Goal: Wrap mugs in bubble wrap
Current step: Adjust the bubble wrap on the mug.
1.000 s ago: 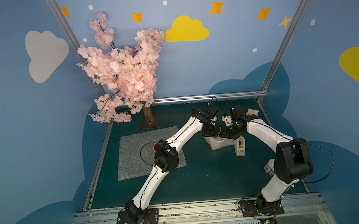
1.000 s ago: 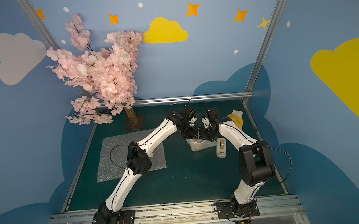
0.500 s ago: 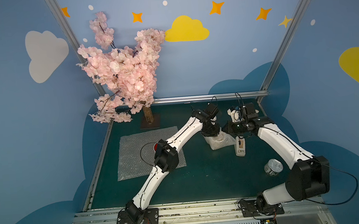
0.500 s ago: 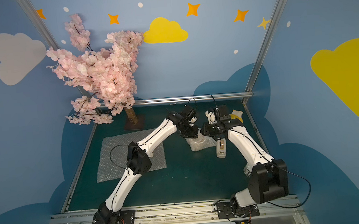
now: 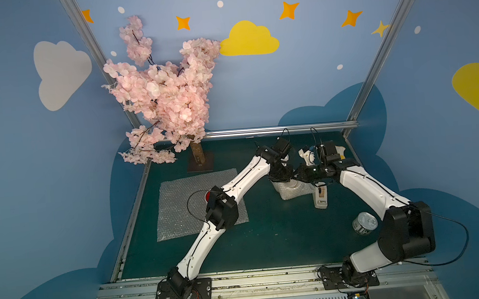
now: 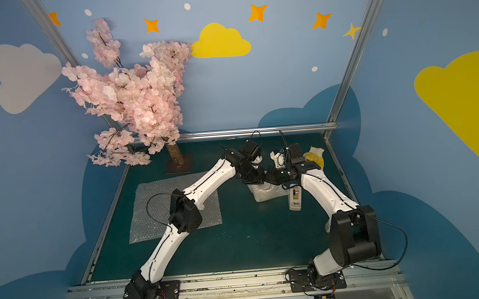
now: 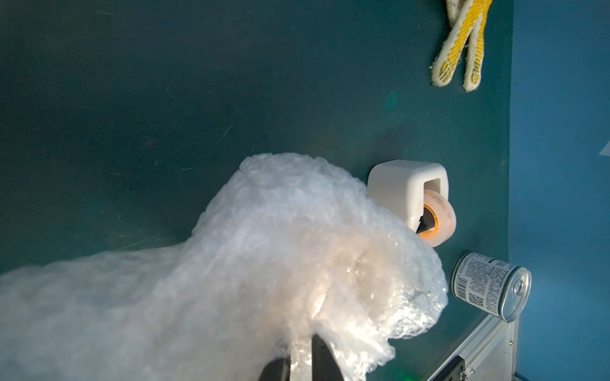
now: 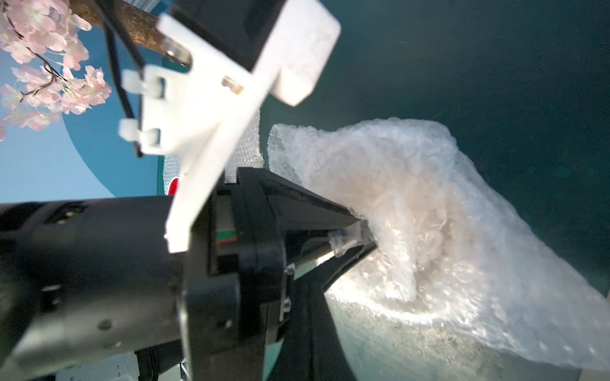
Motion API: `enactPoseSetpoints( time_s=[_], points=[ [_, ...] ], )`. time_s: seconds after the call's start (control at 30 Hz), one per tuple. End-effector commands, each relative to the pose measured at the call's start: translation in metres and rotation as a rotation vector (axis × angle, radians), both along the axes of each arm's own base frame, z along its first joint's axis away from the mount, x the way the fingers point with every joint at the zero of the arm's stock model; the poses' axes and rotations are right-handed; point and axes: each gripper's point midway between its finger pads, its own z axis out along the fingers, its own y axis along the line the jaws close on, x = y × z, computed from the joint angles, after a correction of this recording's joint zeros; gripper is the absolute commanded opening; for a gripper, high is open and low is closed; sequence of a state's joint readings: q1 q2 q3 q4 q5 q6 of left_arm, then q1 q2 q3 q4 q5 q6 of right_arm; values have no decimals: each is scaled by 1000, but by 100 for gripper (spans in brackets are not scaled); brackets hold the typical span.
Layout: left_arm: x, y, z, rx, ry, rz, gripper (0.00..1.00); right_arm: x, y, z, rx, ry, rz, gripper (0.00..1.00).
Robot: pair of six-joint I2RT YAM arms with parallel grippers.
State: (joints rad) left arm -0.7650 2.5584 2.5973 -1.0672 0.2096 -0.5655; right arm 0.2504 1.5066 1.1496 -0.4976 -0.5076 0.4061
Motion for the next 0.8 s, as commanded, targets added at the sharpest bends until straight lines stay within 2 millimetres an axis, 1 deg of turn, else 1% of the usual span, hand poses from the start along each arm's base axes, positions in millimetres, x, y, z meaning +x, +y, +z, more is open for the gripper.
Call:
enactPoseSetpoints(
  time_s=[0.0, 0.27, 0.47, 0.77],
  points=[
    [6, 1, -2, 2, -12, 4, 16, 2, -2, -7, -18, 5, -14, 0],
    [5, 1, -3, 4, -8, 0, 16, 11, -9, -33, -79, 36, -34, 0],
    [5, 1, 1, -3, -16, -2, 16, 22, -17, -44, -130, 26, -73, 0],
    [6, 0, 0, -6, -17, -6, 18, 39, -26, -61, -155, 39, -127, 0]
  ],
)
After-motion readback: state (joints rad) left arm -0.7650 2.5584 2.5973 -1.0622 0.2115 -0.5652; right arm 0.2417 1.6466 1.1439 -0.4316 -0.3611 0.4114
